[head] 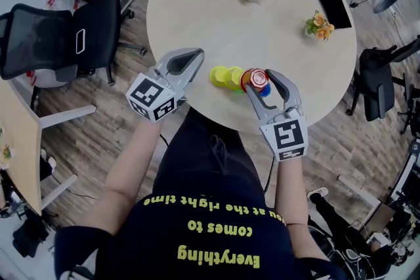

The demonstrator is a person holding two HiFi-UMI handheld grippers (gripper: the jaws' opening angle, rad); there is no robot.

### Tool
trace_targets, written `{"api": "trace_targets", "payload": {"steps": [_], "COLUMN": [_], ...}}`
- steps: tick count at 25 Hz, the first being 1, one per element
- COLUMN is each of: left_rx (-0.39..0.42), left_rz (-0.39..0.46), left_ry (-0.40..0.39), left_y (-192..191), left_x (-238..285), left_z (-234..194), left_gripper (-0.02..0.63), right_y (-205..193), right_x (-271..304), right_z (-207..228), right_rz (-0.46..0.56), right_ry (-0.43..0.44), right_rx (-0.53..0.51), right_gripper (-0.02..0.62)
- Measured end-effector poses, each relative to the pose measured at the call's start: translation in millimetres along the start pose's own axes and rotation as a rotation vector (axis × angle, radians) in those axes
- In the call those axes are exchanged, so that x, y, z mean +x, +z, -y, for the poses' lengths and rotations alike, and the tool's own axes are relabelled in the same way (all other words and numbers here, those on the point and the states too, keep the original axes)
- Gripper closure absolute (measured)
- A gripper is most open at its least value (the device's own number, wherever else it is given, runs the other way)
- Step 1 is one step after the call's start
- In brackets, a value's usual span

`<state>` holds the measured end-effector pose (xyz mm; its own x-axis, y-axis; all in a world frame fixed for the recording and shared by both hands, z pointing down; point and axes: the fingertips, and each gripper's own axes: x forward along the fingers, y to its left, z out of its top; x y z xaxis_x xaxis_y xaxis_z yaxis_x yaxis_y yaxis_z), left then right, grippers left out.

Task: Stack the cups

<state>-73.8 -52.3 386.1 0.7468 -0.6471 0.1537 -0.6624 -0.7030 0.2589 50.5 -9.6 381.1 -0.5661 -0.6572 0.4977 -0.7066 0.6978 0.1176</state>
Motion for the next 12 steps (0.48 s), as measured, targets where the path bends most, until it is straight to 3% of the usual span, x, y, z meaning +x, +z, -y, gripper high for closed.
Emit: {"api": "trace_targets", "payload": {"steps": [12], "left_rx": [0.004], "left_rz": [-0.006], "left_ry": [-0.004], "left_y": [-2.4], "left_x": [1.2], "left_z": [4.5], "left_gripper": [0.603], "right_y": [-5.5], "right_x": [-0.7], "right_z": [-6.1], "right_rz": [-0.004], "right_ry": [0.005], "right_rx": [-0.003], "right_gripper": [0.356]}}
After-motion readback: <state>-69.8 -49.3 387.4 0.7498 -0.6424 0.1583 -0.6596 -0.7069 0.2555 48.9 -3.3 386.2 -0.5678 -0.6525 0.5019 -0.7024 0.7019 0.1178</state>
